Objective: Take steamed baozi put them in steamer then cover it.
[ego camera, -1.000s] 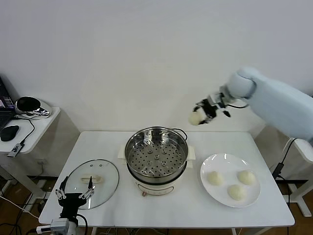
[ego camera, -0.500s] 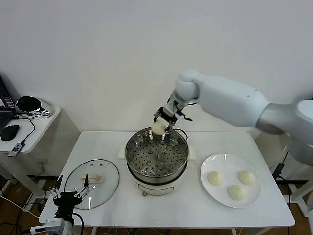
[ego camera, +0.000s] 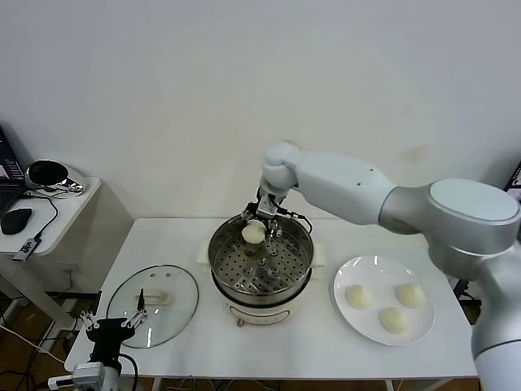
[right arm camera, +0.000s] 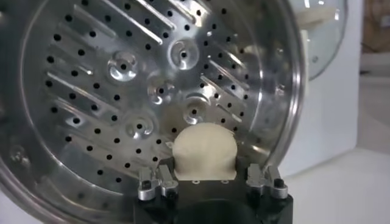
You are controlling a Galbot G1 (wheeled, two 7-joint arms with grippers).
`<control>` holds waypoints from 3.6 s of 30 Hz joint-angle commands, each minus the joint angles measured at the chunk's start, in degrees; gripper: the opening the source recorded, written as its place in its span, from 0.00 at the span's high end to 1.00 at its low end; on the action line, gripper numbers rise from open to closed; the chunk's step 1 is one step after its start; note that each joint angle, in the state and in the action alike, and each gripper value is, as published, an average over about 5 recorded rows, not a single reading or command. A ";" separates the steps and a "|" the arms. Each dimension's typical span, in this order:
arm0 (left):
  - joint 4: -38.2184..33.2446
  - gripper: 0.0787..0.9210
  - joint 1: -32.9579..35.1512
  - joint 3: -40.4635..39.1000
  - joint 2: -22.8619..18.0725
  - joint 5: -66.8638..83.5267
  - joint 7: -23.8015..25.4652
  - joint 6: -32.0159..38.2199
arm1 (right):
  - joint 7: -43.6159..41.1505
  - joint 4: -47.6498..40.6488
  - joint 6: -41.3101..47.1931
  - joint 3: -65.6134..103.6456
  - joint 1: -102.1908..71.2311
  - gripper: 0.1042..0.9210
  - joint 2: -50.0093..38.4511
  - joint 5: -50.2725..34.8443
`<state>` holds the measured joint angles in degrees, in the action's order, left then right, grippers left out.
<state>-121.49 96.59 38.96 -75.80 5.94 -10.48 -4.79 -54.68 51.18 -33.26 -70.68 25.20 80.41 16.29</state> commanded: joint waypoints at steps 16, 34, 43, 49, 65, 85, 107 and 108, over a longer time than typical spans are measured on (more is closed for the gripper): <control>-0.74 0.12 0.05 0.24 0.10 0.47 -0.07 -0.07 | -5.97 18.50 20.91 -6.92 13.71 0.12 -12.55 -23.20; -1.92 0.12 0.13 -0.01 1.44 1.26 -0.06 -0.06 | -4.38 50.07 61.99 -16.50 20.19 0.12 -54.29 -31.24; -2.11 0.12 -0.09 0.54 2.03 1.25 -0.09 -0.15 | -3.83 47.00 56.80 -7.42 2.94 0.12 -57.24 -22.50; -2.01 0.12 -0.09 0.73 1.76 1.24 -0.08 -0.15 | -3.50 40.97 56.32 2.57 -10.06 0.12 -54.72 -19.83; -1.44 0.12 0.43 1.72 1.38 1.28 -0.08 -0.10 | -1.85 31.52 56.11 15.29 -25.25 0.12 -46.69 -15.82; -1.43 0.12 0.35 1.95 1.07 1.23 -0.09 -0.05 | -0.40 25.74 53.23 18.54 -27.72 0.19 -40.61 -13.24; -1.92 0.12 0.41 1.85 1.24 1.34 -0.05 0.04 | -4.70 32.89 52.72 14.88 -14.43 0.49 -48.65 -18.20; -1.93 0.12 0.39 1.84 1.34 1.37 -0.05 0.03 | -5.06 33.85 52.83 13.85 -12.00 0.49 -49.48 -19.38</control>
<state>-123.43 96.96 40.82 -74.44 7.32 -10.55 -4.74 -57.78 80.62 19.67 -54.26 3.17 35.74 0.95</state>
